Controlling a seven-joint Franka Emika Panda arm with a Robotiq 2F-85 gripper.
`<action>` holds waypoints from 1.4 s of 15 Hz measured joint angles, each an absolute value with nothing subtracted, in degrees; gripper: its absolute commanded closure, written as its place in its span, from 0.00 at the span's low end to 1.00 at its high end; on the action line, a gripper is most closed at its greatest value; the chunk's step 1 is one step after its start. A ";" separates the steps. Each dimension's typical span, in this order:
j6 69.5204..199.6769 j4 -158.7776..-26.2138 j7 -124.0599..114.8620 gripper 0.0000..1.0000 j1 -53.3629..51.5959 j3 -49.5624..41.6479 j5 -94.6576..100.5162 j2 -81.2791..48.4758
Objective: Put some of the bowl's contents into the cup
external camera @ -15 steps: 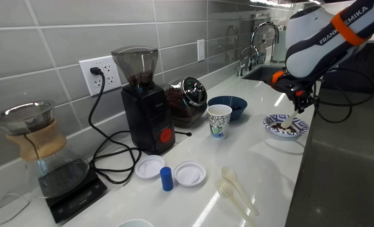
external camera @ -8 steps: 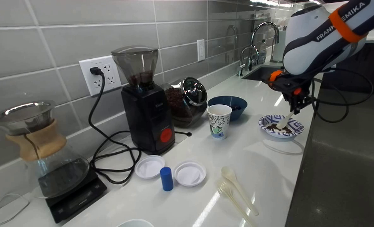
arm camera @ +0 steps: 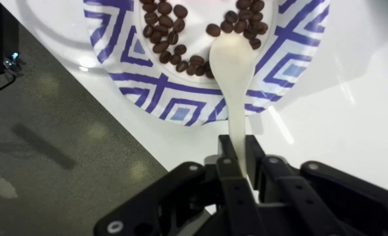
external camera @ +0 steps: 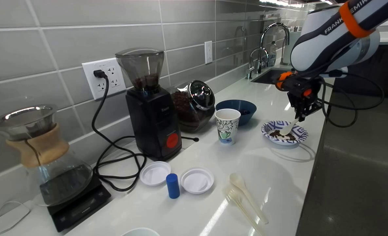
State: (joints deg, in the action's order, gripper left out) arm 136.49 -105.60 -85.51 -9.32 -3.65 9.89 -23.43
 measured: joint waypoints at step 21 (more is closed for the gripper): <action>135.80 -104.54 -77.85 0.97 -8.51 0.38 -3.81 -25.09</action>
